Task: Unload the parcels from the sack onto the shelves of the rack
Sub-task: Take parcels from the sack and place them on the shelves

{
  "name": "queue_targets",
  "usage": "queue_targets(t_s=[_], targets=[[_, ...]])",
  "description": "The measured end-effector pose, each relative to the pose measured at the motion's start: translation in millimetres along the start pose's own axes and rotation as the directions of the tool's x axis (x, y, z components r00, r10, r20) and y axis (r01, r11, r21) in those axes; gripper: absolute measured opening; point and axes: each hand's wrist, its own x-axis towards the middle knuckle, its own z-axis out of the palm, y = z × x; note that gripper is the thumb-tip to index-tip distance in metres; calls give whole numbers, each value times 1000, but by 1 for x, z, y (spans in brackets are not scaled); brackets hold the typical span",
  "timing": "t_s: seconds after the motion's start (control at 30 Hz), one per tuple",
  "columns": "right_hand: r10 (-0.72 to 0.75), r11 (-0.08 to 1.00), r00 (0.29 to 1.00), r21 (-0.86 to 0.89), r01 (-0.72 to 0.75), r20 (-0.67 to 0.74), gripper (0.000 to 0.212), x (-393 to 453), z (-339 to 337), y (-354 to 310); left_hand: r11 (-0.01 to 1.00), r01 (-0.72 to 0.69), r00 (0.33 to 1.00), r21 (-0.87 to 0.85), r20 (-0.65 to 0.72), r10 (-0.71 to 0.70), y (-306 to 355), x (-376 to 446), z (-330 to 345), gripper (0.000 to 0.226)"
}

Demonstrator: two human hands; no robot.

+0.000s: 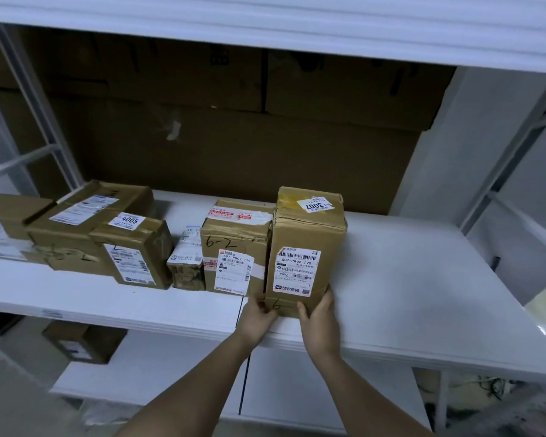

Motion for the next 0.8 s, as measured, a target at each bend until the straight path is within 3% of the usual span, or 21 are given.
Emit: queue_targets(t_s=[0.2,0.63,0.8], targets=[[8,1000,1000,29,-8,16,70,1,1,-4,1000,12,1000,18,16,-12,-1,5,-1,48],[24,999,999,45,-26,45,77,1,-10,-4,998,66,998,26,16,-66,-4,0,-3,43],[129,991,991,23,-130,43,78,-13,-16,5,995,93,993,43,-82,-90,-8,-6,5,49]])
